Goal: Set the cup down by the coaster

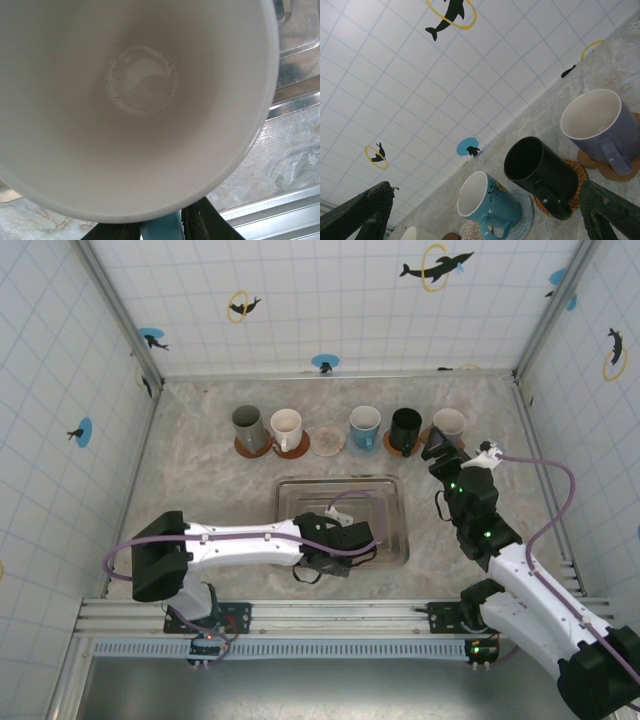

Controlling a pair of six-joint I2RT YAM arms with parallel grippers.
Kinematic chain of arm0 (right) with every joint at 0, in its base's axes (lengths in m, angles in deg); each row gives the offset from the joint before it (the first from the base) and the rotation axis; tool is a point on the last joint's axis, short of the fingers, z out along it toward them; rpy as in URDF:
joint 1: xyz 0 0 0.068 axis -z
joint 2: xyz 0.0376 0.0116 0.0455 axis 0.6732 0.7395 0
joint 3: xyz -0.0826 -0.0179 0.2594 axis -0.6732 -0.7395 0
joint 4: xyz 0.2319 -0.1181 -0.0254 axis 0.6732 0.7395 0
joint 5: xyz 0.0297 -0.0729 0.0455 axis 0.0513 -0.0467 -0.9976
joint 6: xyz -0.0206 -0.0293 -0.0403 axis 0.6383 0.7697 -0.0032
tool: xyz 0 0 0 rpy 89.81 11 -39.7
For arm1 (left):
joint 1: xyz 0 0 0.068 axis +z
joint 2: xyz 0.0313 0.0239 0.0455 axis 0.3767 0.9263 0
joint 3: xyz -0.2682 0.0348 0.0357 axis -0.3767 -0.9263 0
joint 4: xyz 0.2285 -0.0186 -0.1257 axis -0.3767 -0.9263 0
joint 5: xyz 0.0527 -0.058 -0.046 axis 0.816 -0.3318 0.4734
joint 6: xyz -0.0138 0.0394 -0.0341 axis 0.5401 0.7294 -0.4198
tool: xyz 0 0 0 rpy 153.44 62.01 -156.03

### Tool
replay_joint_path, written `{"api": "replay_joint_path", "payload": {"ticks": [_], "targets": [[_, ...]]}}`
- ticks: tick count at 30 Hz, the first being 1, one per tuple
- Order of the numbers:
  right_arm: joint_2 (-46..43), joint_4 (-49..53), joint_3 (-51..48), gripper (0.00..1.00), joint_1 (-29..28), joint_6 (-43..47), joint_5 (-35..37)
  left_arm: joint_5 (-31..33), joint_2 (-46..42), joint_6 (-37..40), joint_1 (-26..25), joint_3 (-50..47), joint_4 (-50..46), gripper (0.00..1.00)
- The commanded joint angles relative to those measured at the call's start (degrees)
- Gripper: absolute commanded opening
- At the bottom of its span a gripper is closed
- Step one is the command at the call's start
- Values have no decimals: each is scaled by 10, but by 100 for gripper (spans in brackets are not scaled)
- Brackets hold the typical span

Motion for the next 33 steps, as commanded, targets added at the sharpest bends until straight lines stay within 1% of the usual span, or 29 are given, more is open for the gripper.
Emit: {"api": "replay_joint_path", "payload": {"ticks": [1, 8, 14, 21, 33], "targets": [[5, -25, 3, 98, 4, 2, 3, 14, 1, -11, 6, -8, -6, 22], [6, -25, 3, 98, 5, 1, 1, 22, 0, -12, 7, -6, -14, 14], [8, -24, 2, 98, 7, 1, 1, 32, -1, -13, 7, 3, -30, 0], [8, -23, 1, 98, 9, 2, 0, 38, -3, -11, 6, 12, -36, 0], [10, -22, 2, 98, 12, 1, -5, 57, -30, -14, 7, 10, -31, 0]]}}
